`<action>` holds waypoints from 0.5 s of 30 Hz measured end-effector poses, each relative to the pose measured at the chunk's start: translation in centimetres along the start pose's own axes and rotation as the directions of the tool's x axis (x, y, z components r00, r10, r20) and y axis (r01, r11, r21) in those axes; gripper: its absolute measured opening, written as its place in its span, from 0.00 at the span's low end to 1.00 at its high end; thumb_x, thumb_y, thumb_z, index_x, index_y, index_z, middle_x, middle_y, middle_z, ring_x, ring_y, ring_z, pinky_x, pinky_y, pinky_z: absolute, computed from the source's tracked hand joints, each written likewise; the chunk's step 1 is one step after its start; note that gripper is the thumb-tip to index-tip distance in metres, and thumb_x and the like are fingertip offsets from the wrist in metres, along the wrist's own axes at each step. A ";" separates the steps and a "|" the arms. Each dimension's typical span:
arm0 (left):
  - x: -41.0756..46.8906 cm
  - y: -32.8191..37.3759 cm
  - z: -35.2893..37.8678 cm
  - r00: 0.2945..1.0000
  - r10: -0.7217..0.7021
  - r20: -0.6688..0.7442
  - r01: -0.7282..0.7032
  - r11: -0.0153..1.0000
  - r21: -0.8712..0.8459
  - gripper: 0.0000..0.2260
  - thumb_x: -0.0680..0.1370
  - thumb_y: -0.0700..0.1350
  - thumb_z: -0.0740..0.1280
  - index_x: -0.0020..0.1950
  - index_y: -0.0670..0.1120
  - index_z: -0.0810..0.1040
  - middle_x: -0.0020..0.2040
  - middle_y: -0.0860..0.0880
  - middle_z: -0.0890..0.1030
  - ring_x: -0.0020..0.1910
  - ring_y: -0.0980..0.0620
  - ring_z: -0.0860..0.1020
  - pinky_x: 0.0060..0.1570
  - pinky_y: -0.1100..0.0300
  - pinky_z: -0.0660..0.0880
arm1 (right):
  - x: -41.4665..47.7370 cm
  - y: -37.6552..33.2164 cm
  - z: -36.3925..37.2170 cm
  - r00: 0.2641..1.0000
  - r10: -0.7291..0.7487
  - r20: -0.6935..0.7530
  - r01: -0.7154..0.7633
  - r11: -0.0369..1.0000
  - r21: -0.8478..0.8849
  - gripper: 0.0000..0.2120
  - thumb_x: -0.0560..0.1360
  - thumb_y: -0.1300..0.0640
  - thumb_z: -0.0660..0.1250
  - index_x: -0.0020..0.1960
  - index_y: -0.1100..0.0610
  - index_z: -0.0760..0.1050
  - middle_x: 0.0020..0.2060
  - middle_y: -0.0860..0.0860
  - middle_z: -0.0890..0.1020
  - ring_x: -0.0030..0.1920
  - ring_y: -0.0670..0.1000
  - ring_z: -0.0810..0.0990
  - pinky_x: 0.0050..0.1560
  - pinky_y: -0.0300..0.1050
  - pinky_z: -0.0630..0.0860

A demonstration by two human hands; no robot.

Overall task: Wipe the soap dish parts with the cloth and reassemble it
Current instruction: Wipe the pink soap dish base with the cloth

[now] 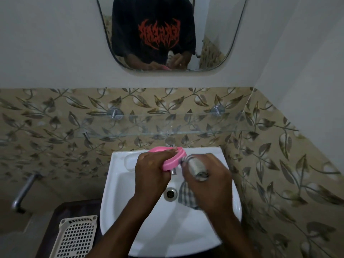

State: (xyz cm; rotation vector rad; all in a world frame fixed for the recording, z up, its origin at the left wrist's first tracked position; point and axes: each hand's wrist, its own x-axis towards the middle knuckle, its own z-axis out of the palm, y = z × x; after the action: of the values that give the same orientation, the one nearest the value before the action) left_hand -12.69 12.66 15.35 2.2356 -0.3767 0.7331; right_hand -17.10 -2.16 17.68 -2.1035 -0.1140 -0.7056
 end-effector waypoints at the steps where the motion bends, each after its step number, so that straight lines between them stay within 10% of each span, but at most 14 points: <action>1: 0.1 0.0 -0.2 1.000 -0.016 0.014 0.015 0.999 0.038 0.19 0.64 0.38 0.64 0.50 0.49 0.87 0.46 0.52 0.87 0.46 0.53 0.82 0.49 0.63 0.73 | 0.8 0.6 -0.6 0.998 0.040 -0.044 -0.040 0.999 -0.005 0.09 0.67 0.59 0.77 0.46 0.54 0.81 0.40 0.44 0.81 0.41 0.41 0.79 0.45 0.28 0.73; 4: 0.1 0.1 -0.3 0.998 -0.011 0.064 0.004 0.995 0.098 0.22 0.60 0.36 0.66 0.50 0.49 0.87 0.46 0.53 0.87 0.46 0.49 0.84 0.50 0.53 0.79 | 2.8 2.5 -1.6 0.997 0.069 -0.035 -0.073 0.991 -0.113 0.08 0.71 0.58 0.74 0.50 0.53 0.83 0.45 0.45 0.83 0.46 0.43 0.80 0.50 0.29 0.73; 10: -0.3 0.5 0.2 0.988 0.038 0.152 -0.064 0.983 0.170 0.20 0.59 0.35 0.73 0.46 0.52 0.86 0.41 0.54 0.86 0.42 0.52 0.83 0.49 0.60 0.71 | 0.4 0.7 0.3 0.931 -0.252 0.263 0.318 0.916 -0.247 0.15 0.67 0.60 0.74 0.52 0.50 0.81 0.49 0.48 0.84 0.46 0.50 0.80 0.47 0.44 0.79; 15: -0.2 0.7 -0.5 0.990 0.010 0.137 -0.037 0.980 0.197 0.21 0.57 0.36 0.67 0.45 0.52 0.87 0.40 0.55 0.87 0.40 0.52 0.83 0.42 0.63 0.74 | 1.8 3.7 -1.1 0.967 -0.163 0.194 0.192 0.971 -0.141 0.12 0.71 0.61 0.68 0.50 0.49 0.82 0.48 0.45 0.83 0.48 0.53 0.81 0.48 0.52 0.77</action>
State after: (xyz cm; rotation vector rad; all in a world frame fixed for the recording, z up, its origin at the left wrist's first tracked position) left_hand -13.38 12.59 15.92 2.4826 -0.4122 0.6571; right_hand -14.87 -5.56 16.37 -2.3295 -0.3620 -0.6445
